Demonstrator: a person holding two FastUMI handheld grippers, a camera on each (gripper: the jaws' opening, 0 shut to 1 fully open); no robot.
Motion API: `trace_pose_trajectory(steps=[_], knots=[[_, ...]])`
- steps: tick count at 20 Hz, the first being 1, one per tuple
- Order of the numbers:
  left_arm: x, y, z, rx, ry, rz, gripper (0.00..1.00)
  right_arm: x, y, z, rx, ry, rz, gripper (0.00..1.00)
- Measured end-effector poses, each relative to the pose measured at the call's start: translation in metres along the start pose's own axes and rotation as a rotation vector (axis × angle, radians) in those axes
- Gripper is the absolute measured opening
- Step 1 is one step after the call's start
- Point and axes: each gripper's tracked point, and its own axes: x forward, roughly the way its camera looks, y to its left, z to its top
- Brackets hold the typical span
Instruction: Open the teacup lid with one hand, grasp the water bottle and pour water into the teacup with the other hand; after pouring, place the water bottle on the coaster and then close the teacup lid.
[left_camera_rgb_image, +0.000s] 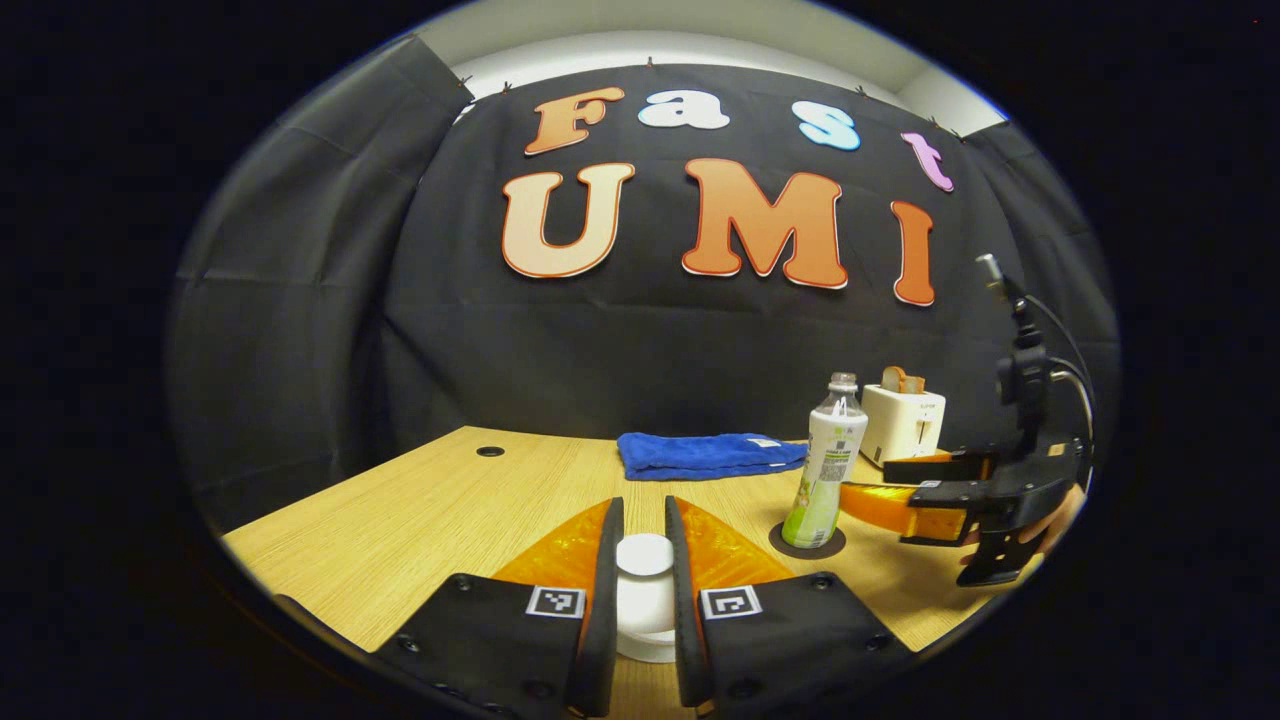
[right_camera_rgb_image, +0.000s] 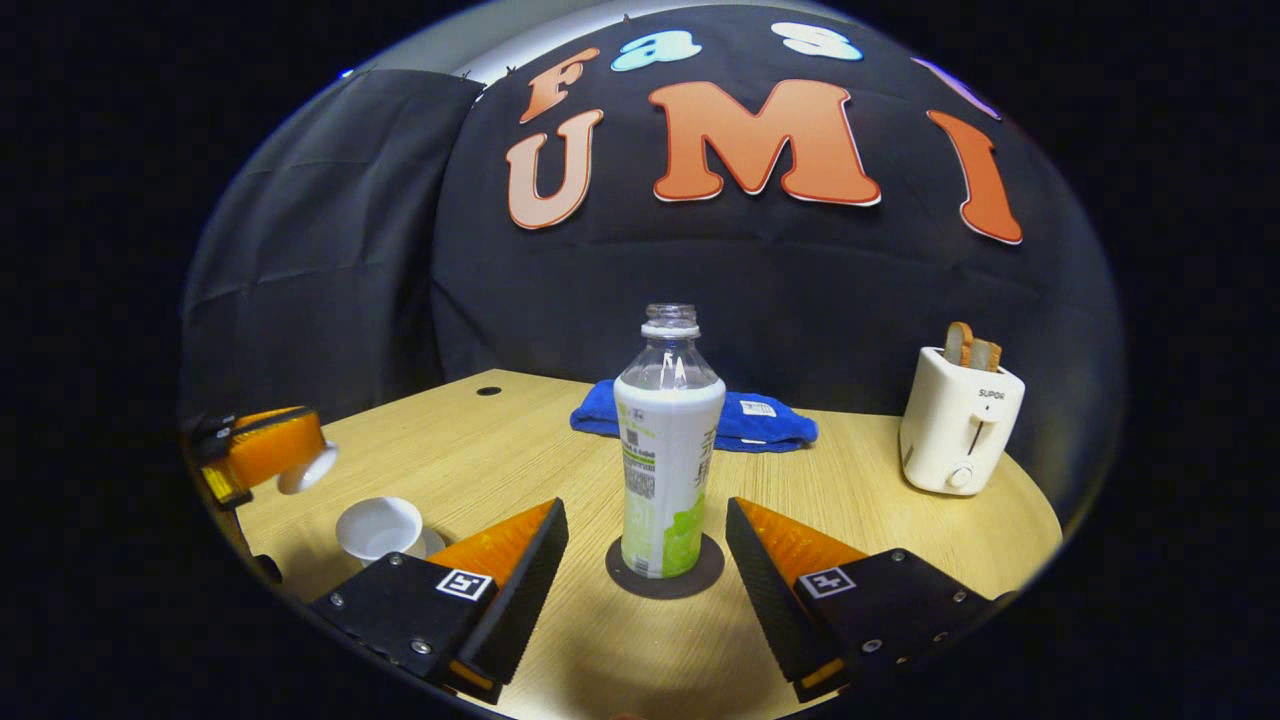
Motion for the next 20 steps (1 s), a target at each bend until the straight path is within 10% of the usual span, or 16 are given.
trace_pose_trajectory(steps=[15, 19, 20], knots=[[0.034, -0.019, -0.065, 0.012, 0.175, -0.005, 0.28, -0.041, -0.009, -0.004, 0.083, -0.048, -0.042, 0.95], [0.030, -0.020, -0.061, 0.029, 0.168, -0.013, 0.35, -0.044, -0.012, -0.004, 0.083, -0.062, -0.054, 0.95], [0.029, -0.019, -0.058, 0.027, 0.160, -0.013, 0.50, -0.045, -0.012, -0.002, 0.082, -0.068, -0.057, 0.95]])
